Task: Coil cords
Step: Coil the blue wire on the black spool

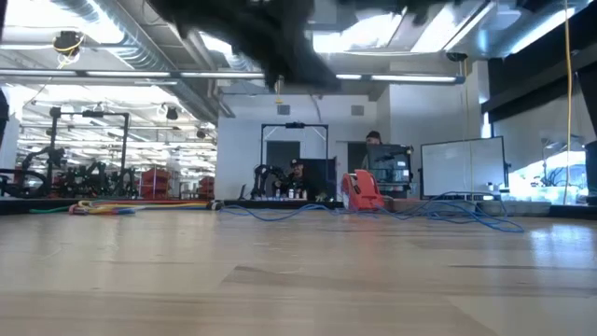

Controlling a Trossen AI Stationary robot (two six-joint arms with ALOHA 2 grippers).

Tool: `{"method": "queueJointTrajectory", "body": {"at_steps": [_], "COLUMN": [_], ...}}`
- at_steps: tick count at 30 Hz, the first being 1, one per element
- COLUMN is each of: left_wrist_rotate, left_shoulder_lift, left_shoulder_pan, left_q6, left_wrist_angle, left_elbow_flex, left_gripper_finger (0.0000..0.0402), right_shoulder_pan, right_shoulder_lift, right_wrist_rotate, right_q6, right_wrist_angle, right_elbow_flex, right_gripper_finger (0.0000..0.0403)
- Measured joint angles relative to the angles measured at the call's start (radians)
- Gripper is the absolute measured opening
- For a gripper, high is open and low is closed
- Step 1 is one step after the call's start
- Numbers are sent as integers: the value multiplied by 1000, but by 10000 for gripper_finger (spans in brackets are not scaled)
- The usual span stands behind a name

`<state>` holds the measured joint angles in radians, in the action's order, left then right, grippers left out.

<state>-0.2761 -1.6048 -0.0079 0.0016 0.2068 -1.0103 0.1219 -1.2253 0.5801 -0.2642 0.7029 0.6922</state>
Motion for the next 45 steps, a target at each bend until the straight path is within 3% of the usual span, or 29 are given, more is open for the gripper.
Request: {"method": "queueJointTrajectory", "body": {"at_steps": [9, 14, 22, 27, 30, 37, 45], "left_wrist_rotate": [3, 4, 5, 102, 104, 278, 302], "left_shoulder_lift": [-37, 25, 37, -20, -65, -101, -29], "left_shoulder_pan": [2, -20, -15, 20, 50, 74, 78], "left_q6": [1, 24, 36, -34, -67, -125, -101], "left_wrist_angle": [-36, -42, 25, 111, 155, 169, 99], "left_elbow_flex": [1, -4, -3, -2, -3, -3, -3], "left_gripper_finger": [2, 14, 103, 151, 165, 170, 170], "right_shoulder_pan": [10, 10, 10, 9, 9, 9, 9], "right_shoulder_lift": [117, 112, 75, 8, -9, -12, -13], "right_wrist_rotate": [-20, -16, -64, -77, -76, -68, -53], "right_q6": [-2, -5, 22, 23, 10, -8, -18], "right_wrist_angle": [-71, -161, -188, -178, -138, -125, -139], "right_elbow_flex": [18, 29, 31, 30, 30, 30, 30], "right_gripper_finger": [1, 1, 1, 1, 1, 1, 1]}}
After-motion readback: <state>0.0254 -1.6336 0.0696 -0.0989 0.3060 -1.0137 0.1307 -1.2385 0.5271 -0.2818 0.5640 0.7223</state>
